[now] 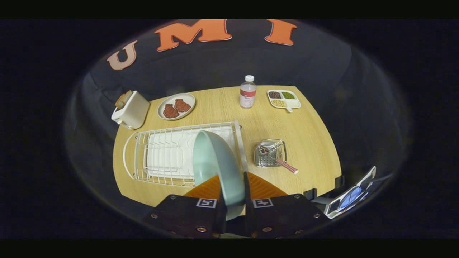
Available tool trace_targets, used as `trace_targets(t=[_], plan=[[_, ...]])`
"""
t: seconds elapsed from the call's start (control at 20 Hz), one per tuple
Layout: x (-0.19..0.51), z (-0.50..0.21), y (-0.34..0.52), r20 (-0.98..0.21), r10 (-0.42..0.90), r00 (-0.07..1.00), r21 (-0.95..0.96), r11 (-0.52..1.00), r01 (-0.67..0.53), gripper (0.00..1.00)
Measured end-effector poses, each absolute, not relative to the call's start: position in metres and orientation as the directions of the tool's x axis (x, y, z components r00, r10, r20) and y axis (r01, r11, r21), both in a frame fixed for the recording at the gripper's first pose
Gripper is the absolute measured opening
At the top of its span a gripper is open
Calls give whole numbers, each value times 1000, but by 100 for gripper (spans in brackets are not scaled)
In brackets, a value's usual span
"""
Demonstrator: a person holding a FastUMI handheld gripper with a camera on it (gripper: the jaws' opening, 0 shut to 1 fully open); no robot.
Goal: Take the plate from the dish rack, then take the spoon from the basket and place it into the plate.
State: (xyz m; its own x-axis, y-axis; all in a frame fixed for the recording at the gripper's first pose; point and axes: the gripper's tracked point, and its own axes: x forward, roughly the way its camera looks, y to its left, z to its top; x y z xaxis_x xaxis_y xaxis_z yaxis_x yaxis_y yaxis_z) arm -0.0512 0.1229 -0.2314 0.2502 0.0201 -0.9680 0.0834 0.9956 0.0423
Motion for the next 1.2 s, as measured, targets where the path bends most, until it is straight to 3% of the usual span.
trace_targets(t=[0.55, 1.2], plan=[[-120, -244, 39, -968, 68, 243, 93, 991, 92, 22], [-213, -313, 55, -966, 246, 81, 254, 959, 123, 22]])
